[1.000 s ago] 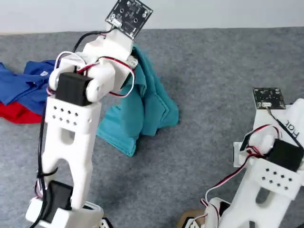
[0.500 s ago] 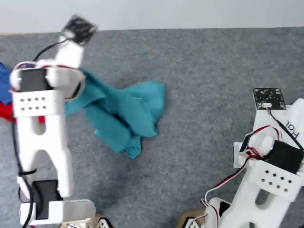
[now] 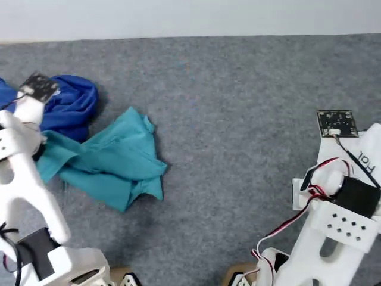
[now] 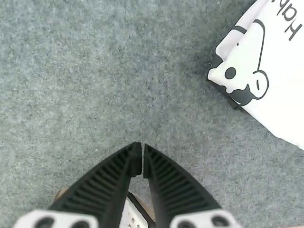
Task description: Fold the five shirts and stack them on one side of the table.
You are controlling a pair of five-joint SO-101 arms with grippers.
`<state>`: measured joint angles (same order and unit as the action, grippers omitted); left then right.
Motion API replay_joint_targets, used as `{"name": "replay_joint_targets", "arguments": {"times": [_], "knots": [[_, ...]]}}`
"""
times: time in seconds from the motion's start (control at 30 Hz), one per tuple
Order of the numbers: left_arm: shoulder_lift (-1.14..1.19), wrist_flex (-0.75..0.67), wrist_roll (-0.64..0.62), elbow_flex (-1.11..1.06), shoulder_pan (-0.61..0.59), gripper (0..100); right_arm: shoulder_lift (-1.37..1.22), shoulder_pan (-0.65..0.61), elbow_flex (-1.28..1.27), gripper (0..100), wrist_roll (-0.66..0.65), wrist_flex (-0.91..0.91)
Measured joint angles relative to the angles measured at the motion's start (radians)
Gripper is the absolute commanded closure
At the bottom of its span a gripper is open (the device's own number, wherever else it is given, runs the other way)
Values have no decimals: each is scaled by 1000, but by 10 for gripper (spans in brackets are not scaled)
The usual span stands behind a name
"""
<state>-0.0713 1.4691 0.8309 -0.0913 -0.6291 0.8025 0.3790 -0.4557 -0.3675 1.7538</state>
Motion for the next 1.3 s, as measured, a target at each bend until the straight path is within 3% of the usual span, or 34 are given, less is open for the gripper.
{"name": "replay_joint_targets", "arguments": {"times": [0.2,0.47,0.63,0.9,1.3], "knots": [[0,-3,11,-2,-18,958,0,0,0,990,0,0],[-2,-3,11,-2,-20,860,2,0,-15,990,0,0],[-117,-3,11,-2,-11,818,2,0,-80,990,0,0],[-212,46,-5,-2,143,818,2,0,-80,990,0,0],[52,-17,-92,-21,393,819,2,0,-89,990,0,0]]}}
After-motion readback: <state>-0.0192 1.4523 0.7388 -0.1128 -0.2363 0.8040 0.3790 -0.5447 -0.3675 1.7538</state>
